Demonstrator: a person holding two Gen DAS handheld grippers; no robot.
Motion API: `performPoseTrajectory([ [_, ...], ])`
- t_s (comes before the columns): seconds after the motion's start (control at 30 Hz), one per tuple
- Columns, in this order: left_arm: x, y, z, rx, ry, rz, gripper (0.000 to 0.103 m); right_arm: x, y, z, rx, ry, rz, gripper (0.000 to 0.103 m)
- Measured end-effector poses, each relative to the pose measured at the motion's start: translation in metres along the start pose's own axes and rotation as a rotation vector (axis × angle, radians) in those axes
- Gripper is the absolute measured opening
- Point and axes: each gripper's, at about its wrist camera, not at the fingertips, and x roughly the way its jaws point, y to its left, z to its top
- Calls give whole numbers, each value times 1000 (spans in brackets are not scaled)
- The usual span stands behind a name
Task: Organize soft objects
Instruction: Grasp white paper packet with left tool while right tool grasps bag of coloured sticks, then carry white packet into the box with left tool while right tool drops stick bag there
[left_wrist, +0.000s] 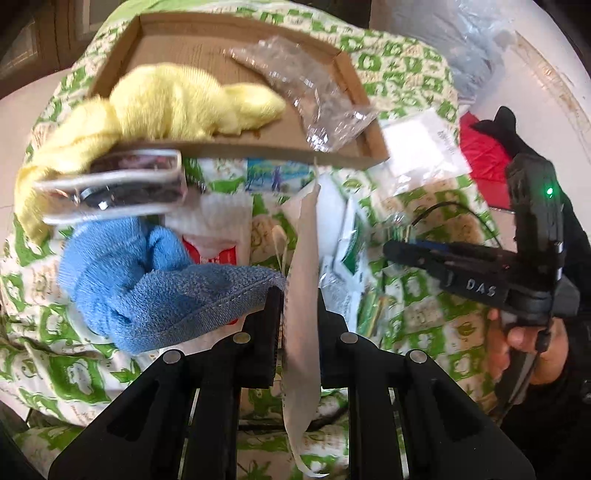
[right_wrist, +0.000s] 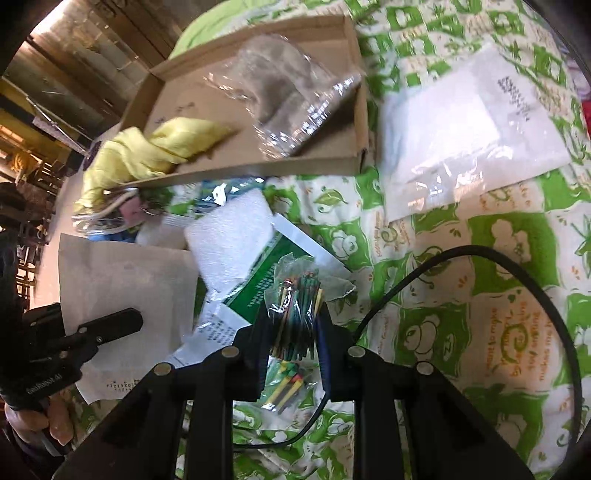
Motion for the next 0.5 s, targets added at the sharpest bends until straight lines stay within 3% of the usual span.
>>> performPoseTrajectory([
  [0.5, -15, -19, 21, 25, -54, 46, 13, -20, -3, -8, 7, -39, 51, 21],
])
